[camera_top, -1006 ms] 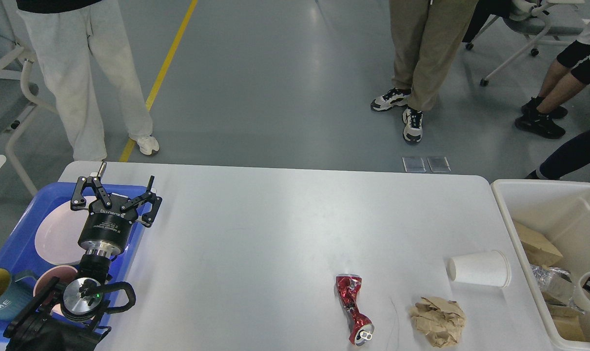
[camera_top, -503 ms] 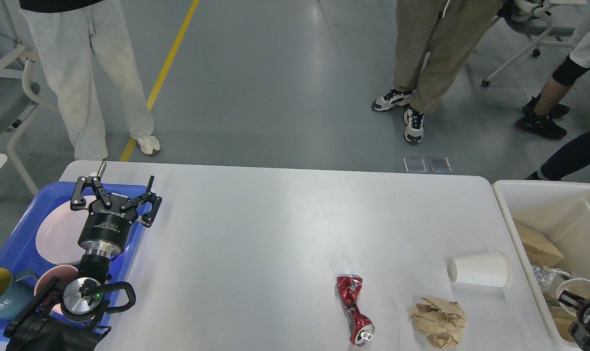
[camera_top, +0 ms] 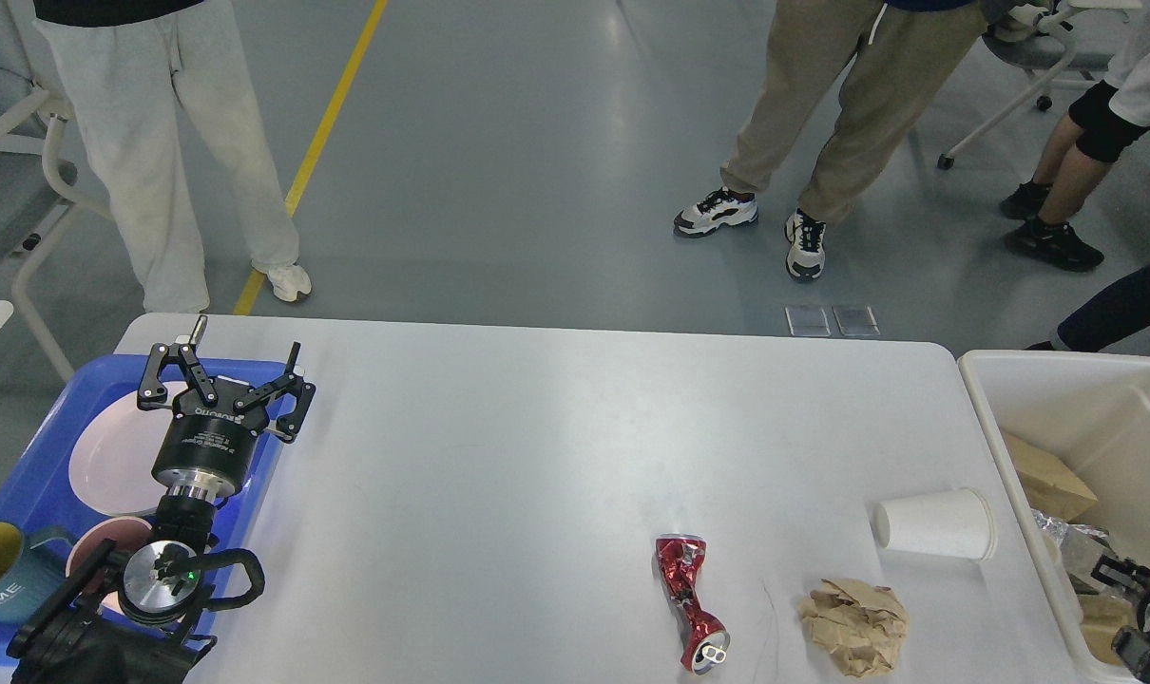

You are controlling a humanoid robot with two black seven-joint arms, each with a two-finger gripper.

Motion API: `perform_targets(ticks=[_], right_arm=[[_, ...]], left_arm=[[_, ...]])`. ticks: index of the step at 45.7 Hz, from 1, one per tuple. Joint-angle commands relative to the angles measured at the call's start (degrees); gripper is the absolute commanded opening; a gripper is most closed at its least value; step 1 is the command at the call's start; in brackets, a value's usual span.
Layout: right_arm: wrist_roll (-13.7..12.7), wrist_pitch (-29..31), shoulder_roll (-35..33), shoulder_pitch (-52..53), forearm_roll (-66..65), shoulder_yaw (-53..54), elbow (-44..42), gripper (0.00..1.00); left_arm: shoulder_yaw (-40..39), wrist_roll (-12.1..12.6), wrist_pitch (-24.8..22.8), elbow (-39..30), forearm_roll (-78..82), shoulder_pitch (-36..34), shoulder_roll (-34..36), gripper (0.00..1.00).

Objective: Tidy desktop
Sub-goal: 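Raise the right gripper out of the bin toward the lying white cup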

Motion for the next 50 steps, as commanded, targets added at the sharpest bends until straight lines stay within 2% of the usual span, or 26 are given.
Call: perform_targets(ticks=[1, 9, 12, 15, 19, 26, 29, 36, 41, 46, 50], right_arm=[[-0.3, 2.8, -6.9, 9.7, -1.7, -1.1, 12.8, 1.00], [-2.1, 7.8, -12.7, 32.9, -17.7, -12.1, 36.1, 1.00], [-2.2, 9.9, -12.8, 41.9, -18.7, -18.7, 43.2, 1.00], [-2.2, 14.4, -12.0, 51.1, -18.6, -24.6, 49.3, 1.00], [-2.2, 25.1, -9.5, 62.3, -18.6, -29.3, 54.6, 1.00], [-2.2, 49.9, -2.1, 78.8, -18.6, -31.3, 58.0, 1.00], [-2.2, 55.9, -0.8, 84.8, -18.4, -31.0, 61.4, 1.00], [-2.1, 56.5, 3.7, 97.9, -17.8, -29.8, 73.5, 1.00], [-1.9, 54.5, 4.3, 104.9, -14.0, -28.5, 80.4, 1.00], [-1.8, 49.4, 4.4, 109.2, -12.3, -27.0, 86.2, 1.00], [-1.7, 42.7, 4.6, 109.3, -12.1, -27.0, 88.8, 1.00]], left_arm=[[0.0, 0.0, 0.0, 0.0, 0.0, 0.0, 0.0, 0.96], [0.1, 0.1, 0.0, 0.0, 0.0, 0.0, 0.0, 0.96], [0.0, 0.0, -0.1, 0.0, 0.0, 0.0, 0.0, 0.96], [0.0, 0.0, 0.0, 0.0, 0.0, 0.0, 0.0, 0.96], [0.0, 0.1, -0.1, 0.0, 0.0, 0.0, 0.0, 0.96], [0.1, 0.1, -0.1, 0.0, 0.0, 0.0, 0.0, 0.96], [0.1, 0.0, -0.1, 0.0, 0.0, 0.0, 0.0, 0.96], [0.0, 0.0, 0.0, 0.0, 0.0, 0.0, 0.0, 0.96], [0.0, 0.0, 0.0, 0.0, 0.0, 0.0, 0.0, 0.96], [0.0, 0.0, 0.0, 0.0, 0.0, 0.0, 0.0, 0.96], [0.0, 0.0, 0.0, 0.0, 0.0, 0.0, 0.0, 0.96]])
